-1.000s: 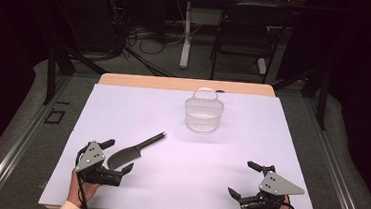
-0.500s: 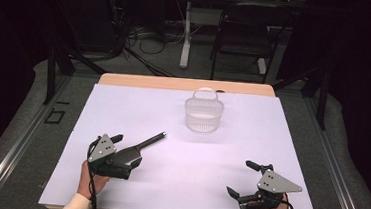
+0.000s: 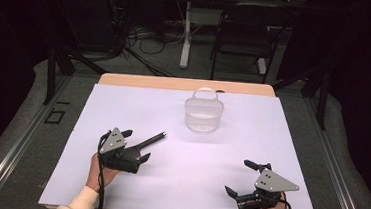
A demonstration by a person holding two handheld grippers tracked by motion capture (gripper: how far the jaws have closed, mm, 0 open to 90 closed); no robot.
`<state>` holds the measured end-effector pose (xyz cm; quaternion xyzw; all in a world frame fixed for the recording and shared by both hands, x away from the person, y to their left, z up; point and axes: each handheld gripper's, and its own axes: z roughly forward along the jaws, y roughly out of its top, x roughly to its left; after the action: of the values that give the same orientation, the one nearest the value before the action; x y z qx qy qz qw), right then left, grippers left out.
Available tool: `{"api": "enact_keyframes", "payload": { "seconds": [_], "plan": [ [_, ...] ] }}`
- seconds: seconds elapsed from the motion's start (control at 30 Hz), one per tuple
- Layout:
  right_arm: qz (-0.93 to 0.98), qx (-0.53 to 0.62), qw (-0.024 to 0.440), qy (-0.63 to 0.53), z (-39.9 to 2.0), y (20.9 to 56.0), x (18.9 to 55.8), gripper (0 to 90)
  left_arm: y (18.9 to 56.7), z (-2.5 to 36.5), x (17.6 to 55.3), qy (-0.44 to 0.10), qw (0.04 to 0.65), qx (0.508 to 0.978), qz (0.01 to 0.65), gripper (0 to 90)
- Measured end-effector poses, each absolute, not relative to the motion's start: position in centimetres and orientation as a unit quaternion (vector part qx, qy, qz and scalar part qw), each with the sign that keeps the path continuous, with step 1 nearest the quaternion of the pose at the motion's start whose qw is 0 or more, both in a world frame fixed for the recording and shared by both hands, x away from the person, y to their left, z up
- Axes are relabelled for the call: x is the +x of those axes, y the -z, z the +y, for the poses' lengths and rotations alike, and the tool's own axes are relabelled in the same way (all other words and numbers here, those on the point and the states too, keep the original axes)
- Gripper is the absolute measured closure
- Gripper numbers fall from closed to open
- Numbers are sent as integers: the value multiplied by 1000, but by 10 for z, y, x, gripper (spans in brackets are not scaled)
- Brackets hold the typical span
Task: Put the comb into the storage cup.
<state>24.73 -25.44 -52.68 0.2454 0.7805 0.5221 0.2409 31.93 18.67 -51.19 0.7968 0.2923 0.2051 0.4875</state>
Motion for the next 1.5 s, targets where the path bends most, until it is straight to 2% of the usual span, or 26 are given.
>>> {"api": "enact_keyframes", "payload": {
  "seconds": [0.33, 0.6, 1.07, 1.1, 1.17, 1.2, 1.27, 1.3, 1.33, 1.5],
  "plan": [
    [783, 245, 243, -518, -254, 527, 248, 0, 508, 168, 335, -192, 476, 813, 274, 0],
    [784, 243, 241, -517, -253, 528, 249, 0, 507, 162, 348, -193, 478, 809, 285, 0],
    [785, 240, 243, -517, -253, 527, 246, 0, 511, 137, 382, -174, 417, 841, 297, 5],
    [785, 240, 243, -517, -252, 527, 246, 0, 511, 137, 382, -174, 417, 841, 297, 24],
    [785, 240, 243, -517, -252, 527, 247, 0, 511, 133, 386, -167, 412, 846, 294, 131],
    [785, 240, 243, -517, -252, 527, 247, 0, 511, 132, 388, -162, 408, 850, 291, 131],
    [785, 239, 243, -517, -252, 527, 247, 0, 513, 128, 391, -162, 399, 856, 285, 232],
    [786, 240, 244, -515, -253, 527, 246, 0, 513, 126, 393, -157, 395, 860, 284, 300],
    [786, 238, 245, -516, -253, 527, 246, 0, 514, 125, 394, -154, 387, 864, 282, 410],
    [785, 240, 245, -516, -253, 527, 246, 0, 519, 119, 403, -136, 359, 880, 278, 667]
  ]
}}
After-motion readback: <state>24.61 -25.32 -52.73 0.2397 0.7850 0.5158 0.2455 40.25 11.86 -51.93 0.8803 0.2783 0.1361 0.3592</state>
